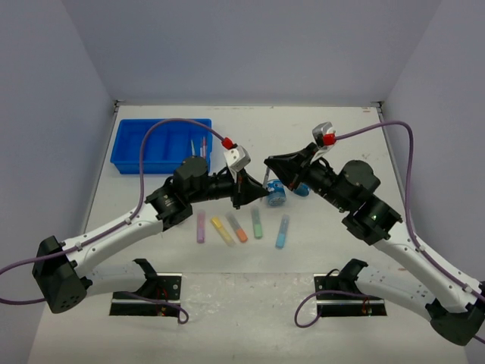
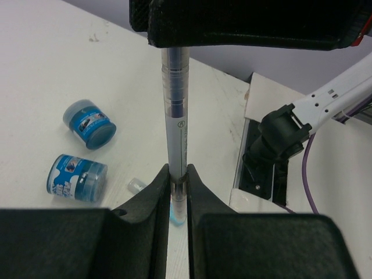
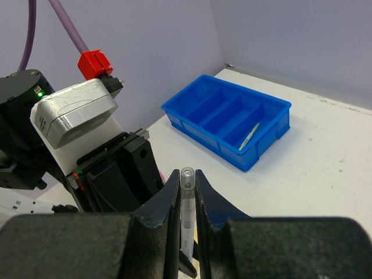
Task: Sort the stationery into containers
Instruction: Close the pen cap on the pen.
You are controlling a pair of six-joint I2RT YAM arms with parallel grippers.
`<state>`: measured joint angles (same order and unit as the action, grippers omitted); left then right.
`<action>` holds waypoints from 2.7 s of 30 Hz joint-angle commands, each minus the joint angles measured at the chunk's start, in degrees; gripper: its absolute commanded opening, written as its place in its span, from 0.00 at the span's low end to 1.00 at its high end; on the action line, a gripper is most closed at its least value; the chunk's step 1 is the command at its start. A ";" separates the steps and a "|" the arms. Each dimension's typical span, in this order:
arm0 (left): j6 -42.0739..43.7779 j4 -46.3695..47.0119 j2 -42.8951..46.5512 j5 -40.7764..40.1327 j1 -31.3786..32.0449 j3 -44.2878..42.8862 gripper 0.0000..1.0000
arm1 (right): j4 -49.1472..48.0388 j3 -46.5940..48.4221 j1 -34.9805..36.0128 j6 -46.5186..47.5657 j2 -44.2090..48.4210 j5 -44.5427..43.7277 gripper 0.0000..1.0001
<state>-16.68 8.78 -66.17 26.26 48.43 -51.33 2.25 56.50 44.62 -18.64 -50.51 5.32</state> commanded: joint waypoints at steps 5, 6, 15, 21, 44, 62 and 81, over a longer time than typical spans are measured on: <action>3.04 5.94 1.99 -3.13 -1.23 -9.78 0.00 | -0.69 -10.42 0.99 -1.84 -2.08 0.37 0.00; 3.06 6.26 2.20 -3.33 -1.23 -9.84 0.00 | -1.03 -11.13 0.99 -2.17 -2.39 0.51 0.00; 4.12 8.12 4.64 -8.32 -1.46 -9.45 0.00 | -3.54 -15.80 1.01 -5.00 -5.26 2.35 0.00; 9.85 8.65 7.05 -9.03 -2.20 -9.26 0.00 | -0.82 -16.24 1.03 -5.73 -7.00 5.79 0.00; 9.90 16.14 8.37 3.41 -2.81 0.64 0.00 | 8.05 -5.97 0.12 -9.76 -3.58 1.06 0.00; 7.01 18.65 5.53 10.91 -2.81 3.34 0.28 | 5.22 -5.26 0.03 -10.19 1.90 -4.96 0.00; 10.27 13.63 5.96 5.89 -2.90 7.23 1.00 | 7.91 -2.72 -0.85 -7.32 3.96 -5.50 0.00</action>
<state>-7.83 19.58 -62.35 36.46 45.50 -46.37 9.53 51.20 43.97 -28.09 -48.39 0.73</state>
